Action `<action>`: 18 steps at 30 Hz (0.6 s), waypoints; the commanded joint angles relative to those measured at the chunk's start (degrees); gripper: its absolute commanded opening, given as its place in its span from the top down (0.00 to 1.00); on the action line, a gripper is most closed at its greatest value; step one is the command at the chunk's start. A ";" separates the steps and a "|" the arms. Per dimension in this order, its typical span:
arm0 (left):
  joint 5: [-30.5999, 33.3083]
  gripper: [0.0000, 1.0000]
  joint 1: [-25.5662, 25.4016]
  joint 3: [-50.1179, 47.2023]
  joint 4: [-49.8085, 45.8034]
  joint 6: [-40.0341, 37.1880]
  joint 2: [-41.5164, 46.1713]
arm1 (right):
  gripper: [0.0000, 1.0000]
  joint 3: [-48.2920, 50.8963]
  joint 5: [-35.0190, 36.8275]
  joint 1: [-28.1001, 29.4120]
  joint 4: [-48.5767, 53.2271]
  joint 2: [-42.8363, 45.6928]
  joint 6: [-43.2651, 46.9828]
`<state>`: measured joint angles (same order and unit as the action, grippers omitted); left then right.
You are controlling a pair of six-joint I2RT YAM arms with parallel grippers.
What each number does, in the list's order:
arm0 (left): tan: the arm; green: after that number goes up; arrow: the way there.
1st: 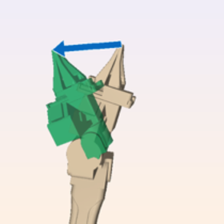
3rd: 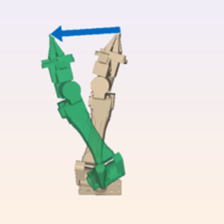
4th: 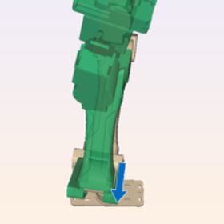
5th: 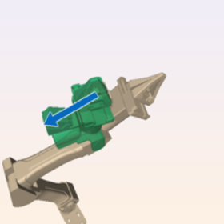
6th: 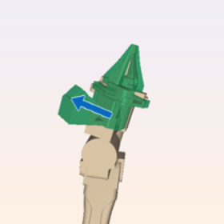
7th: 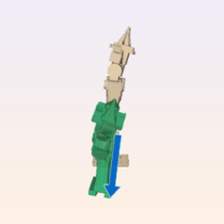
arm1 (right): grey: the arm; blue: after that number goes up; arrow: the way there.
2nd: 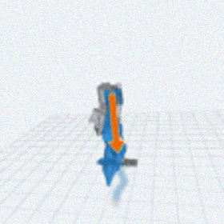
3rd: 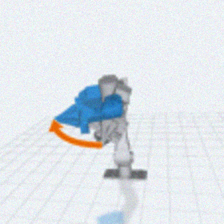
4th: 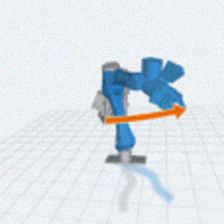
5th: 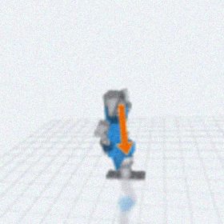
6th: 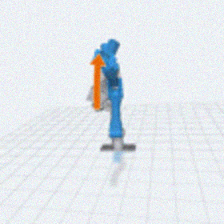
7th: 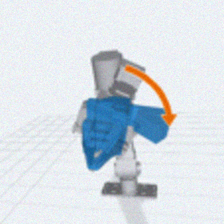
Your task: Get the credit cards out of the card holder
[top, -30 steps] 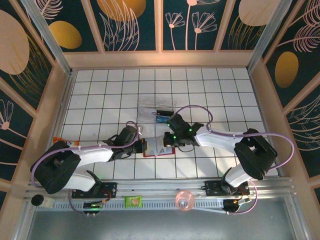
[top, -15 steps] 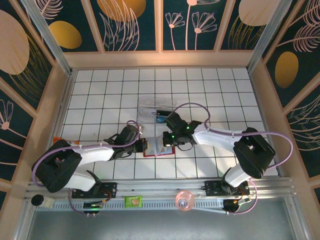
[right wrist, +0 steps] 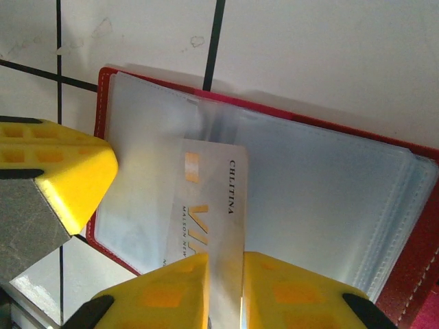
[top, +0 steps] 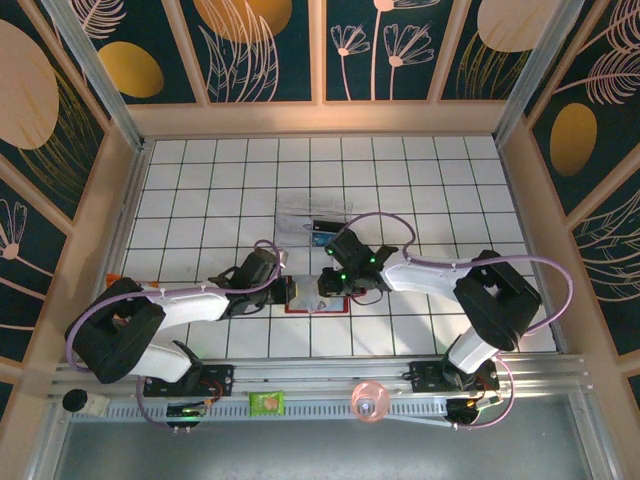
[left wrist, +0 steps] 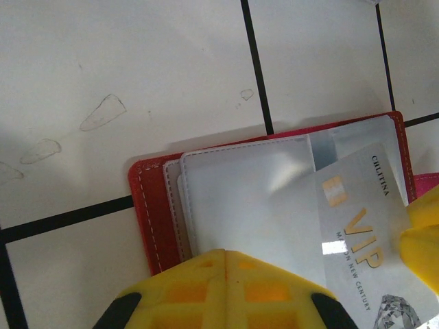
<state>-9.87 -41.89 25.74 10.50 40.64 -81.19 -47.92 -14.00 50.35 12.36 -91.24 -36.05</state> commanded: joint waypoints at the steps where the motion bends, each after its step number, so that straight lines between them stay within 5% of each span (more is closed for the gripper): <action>1: -0.15 1.00 -0.04 0.28 -1.27 -0.91 -1.36 | 0.78 1.33 -2.44 -0.93 -3.22 -0.59 -0.73; 18: -0.59 1.00 -0.04 0.81 -2.01 -0.74 -1.48 | 0.69 3.60 -4.28 -2.44 -5.00 -3.30 -0.46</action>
<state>-10.09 -41.89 26.04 10.48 40.64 -81.45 -45.56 -18.11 48.36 7.64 -93.34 -36.56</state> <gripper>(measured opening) 0.052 0.305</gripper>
